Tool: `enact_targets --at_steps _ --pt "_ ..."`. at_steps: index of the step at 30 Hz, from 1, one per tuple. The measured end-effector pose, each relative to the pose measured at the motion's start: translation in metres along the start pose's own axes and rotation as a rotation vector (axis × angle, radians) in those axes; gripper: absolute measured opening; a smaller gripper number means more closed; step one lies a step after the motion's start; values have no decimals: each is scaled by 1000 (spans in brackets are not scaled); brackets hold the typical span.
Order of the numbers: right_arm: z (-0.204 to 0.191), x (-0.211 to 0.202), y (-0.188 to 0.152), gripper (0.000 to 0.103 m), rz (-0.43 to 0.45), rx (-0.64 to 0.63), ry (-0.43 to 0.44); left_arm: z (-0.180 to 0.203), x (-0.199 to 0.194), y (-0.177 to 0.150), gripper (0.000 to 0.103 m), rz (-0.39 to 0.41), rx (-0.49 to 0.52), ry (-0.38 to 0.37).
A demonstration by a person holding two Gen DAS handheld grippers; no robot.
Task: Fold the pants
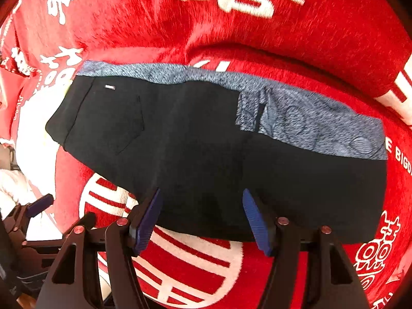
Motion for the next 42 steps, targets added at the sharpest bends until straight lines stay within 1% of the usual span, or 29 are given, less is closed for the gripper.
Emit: enact_targets --at_steps 2,3,4,9,14,20,24,25,27,28,29,31,32,33,34,35,37,39,40,41,42 --pt "0 11 -3 71 -23 16 0 -9 1 3 103 -1 -14 -1" --pt "0 13 -3 72 -19 24 -2 -13 1 4 103 -3 -23 -2" --pt "-1 13 -3 74 -17 23 0 -17 2 5 103 -5 -31 -5" --pt "-9 14 -6 80 -11 -38 -36 -29 6 8 103 -5 -66 -9" --pt "-16 16 -8 86 -2 -92 -57 -33 13 12 103 -11 -96 -9" --pt "-19 16 -9 89 4 -97 -53 -34 21 19 103 -20 -107 -6" --pt "-19 15 -9 89 -2 -100 -57 -38 24 28 103 -21 -103 6" --pt "-20 13 -8 89 3 -107 -69 -41 24 32 103 -17 -105 6" --pt "-19 5 -4 89 48 -128 -116 -50 21 38 103 -1 -123 0" --pt "-19 -3 0 89 94 -145 -154 -56 20 42 103 8 -139 -7" --pt "-19 -8 2 89 124 -153 -165 -62 19 44 103 15 -151 -12" --pt "-20 -11 5 89 140 -155 -149 -73 18 50 103 31 -165 -19" --pt "-21 -7 5 89 120 -149 -131 -77 18 52 103 36 -166 -23" --pt "-21 3 2 89 68 -128 -102 -81 18 54 103 40 -167 -30" --pt "-20 12 1 89 29 -105 -82 -83 18 56 103 46 -170 -42" --pt "-18 18 -1 89 11 -79 -70 -86 17 59 103 58 -177 -63" --pt "-18 17 2 89 37 -72 -70 -94 13 65 103 93 -195 -116" --pt "-19 18 3 89 37 -84 -83 -105 8 74 103 144 -227 -196" --pt "-19 19 3 89 41 -89 -85 -110 7 78 103 164 -246 -243" --pt "-20 19 3 89 46 -99 -88 -118 7 83 103 185 -272 -307" --pt "-21 20 3 89 51 -113 -93 -122 9 86 103 192 -289 -346"
Point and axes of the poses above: each gripper's, at about its wrist camera, not at the fingertips, and x roughly the way its jaws point, z to its right, y to its top, the point moved 9 cm from there along x, roughly the way its jaws point, and after that the axes turned 14 degrees about -y, right-handed, at the moved point
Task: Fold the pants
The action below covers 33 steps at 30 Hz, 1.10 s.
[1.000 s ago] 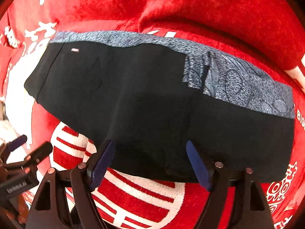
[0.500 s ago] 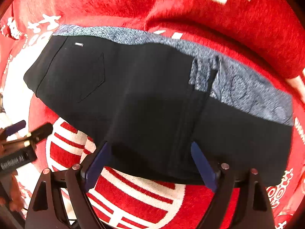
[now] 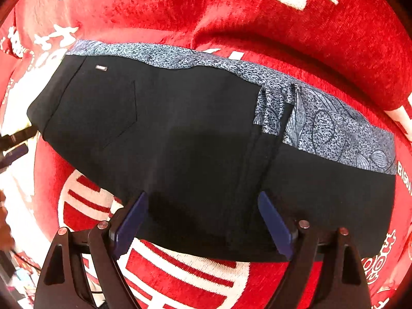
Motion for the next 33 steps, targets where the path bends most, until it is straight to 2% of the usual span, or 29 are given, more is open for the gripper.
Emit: enact_targets --at_steps 4,8,10,15,21,25,28,30,32,33 --pt "-5 2 1 89 9 -34 -16 -14 8 12 103 19 -57 -105" --pt "-3 3 5 89 4 -6 5 -7 14 13 103 29 -64 -212" --pt "-3 4 7 89 1 8 11 -2 20 8 103 20 -57 -229" --pt "-6 6 5 89 -4 12 18 3 29 6 103 38 -52 -243" --pt "-6 7 5 89 -3 13 21 7 32 22 103 59 -111 -260" --pt "-8 8 5 89 -3 -7 9 9 44 26 103 94 -119 -198" --pt "-8 7 4 89 -4 -14 6 13 48 27 102 102 -104 -117" --pt "-8 5 6 89 -11 -16 13 16 49 27 90 117 -97 -39" --pt "-5 0 9 89 -26 -8 27 18 48 27 51 109 -10 85" --pt "-3 -4 11 89 -31 1 33 18 45 27 48 103 38 109"
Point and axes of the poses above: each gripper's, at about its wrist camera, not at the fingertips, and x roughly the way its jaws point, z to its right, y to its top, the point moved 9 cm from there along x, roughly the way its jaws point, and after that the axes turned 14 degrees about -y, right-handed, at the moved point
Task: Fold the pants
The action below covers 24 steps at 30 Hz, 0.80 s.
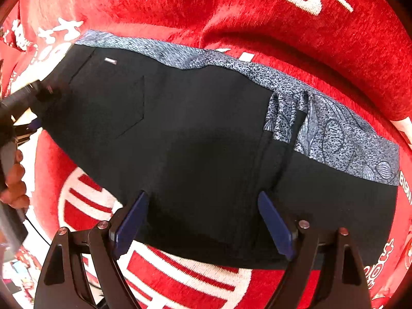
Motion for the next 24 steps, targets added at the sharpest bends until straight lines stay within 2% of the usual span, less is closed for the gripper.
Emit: enact_targets --at_steps 2,5,8,10,12,13,14,16,17,19,21,22,23,24 --pt "4 -14 11 89 7 15 12 7 -5 0 40 10 75 8" --pt "3 -40 34 89 27 2 58 26 -12 -5 39 33 258 89" --pt "-11 -64 66 89 28 -33 137 38 -15 -11 39 56 352 149" --pt "-24 -76 85 89 41 -58 161 35 -15 -12 39 60 309 131" --pt "-33 -83 98 89 59 -64 173 20 -11 -10 45 34 161 56" --pt "-42 -85 104 89 56 -71 190 13 -9 -10 54 19 100 22" --pt "-49 -85 106 89 50 -77 200 7 -5 -9 69 5 38 -20" --pt "-66 -83 110 89 36 -103 215 2 -1 -7 84 14 -64 -117" --pt "-74 -83 113 89 34 -118 215 0 -1 -6 84 29 -87 -140" --pt "-86 -82 120 89 35 -150 213 0 2 -3 84 41 -110 -142" --pt "-97 -83 128 89 33 -177 216 3 4 -1 79 57 -83 -92" --pt "-106 -85 134 89 25 -193 225 6 5 -1 56 55 -42 -43" --pt "-115 -86 140 89 15 -206 236 10 5 -3 49 46 36 21" --pt "-120 -86 144 89 10 -213 242 14 3 -4 46 55 79 44"
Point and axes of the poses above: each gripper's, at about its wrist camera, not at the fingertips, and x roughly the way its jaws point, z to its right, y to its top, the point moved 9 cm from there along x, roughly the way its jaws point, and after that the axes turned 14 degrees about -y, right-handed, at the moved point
